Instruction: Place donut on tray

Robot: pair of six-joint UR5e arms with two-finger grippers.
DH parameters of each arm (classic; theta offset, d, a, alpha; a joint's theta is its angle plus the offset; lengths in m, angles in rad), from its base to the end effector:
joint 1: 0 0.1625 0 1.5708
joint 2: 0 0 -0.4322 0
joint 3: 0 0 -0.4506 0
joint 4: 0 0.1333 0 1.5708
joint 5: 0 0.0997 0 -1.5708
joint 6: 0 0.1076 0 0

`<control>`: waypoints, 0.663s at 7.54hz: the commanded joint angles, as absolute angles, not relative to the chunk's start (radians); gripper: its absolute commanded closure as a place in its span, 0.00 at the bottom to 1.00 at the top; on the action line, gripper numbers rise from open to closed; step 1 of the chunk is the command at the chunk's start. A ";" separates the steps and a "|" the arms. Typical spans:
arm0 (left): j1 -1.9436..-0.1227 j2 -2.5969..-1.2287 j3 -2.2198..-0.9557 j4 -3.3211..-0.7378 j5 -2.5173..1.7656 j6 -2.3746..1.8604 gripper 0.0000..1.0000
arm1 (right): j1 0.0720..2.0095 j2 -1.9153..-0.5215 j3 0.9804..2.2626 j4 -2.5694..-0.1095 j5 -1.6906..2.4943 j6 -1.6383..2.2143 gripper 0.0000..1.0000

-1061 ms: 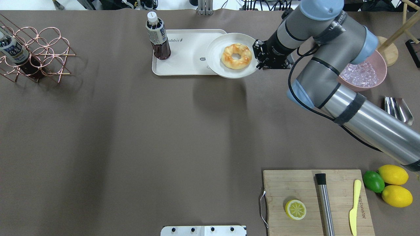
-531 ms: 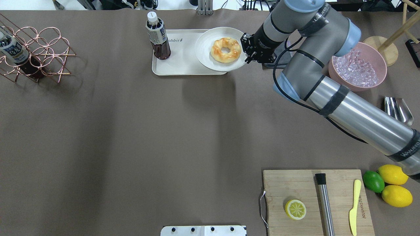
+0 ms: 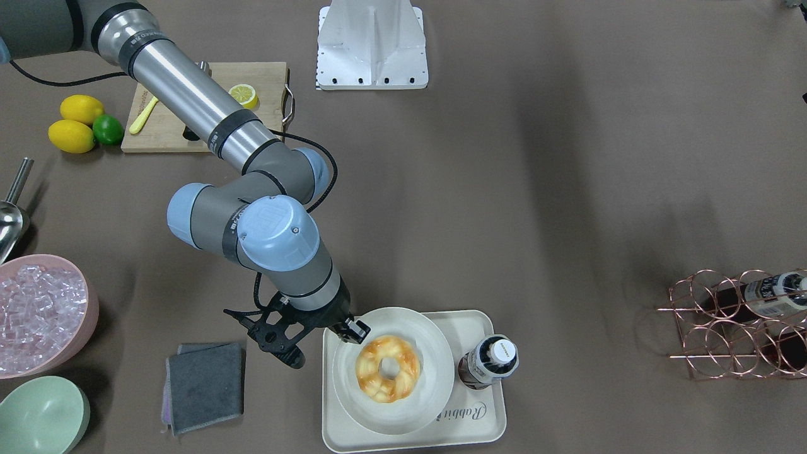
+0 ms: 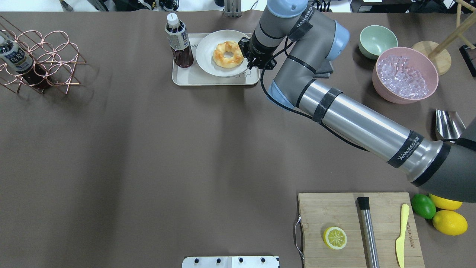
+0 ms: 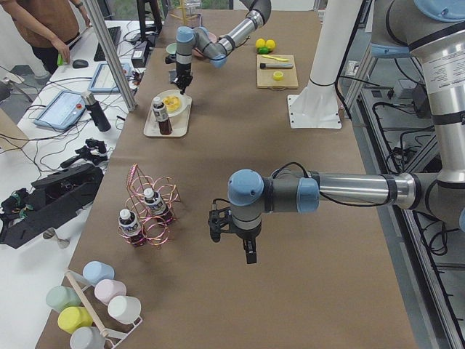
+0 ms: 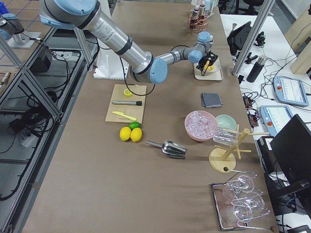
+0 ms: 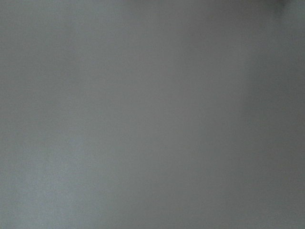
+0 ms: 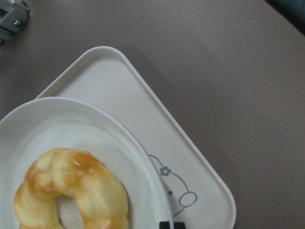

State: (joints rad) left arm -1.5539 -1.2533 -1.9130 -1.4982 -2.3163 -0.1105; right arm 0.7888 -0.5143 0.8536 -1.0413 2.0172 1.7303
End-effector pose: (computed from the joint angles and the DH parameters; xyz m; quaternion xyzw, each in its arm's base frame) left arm -0.0534 -0.4123 0.6457 -0.0454 0.3619 -0.0523 0.9296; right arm -0.6006 -0.7279 0.2117 -0.0639 -0.4524 0.3210 0.8296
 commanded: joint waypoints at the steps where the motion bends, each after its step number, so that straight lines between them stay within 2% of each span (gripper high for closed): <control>1: -1.554 -1.253 -1.914 -1.502 -2.316 -0.110 0.02 | 0.785 -0.492 0.773 -0.999 1.997 1.746 1.00; 3: -1.554 -1.253 -1.914 -1.502 -2.316 -0.110 0.02 | 0.773 -0.473 0.762 -0.999 1.981 1.791 1.00; 4: -1.554 -1.253 -1.913 -1.502 -2.316 -0.110 0.02 | 0.767 -0.469 0.759 -0.999 1.965 1.810 0.94; 5: -1.554 -1.253 -1.913 -1.502 -2.316 -0.110 0.02 | 0.767 -0.469 0.759 -0.999 1.964 1.810 0.49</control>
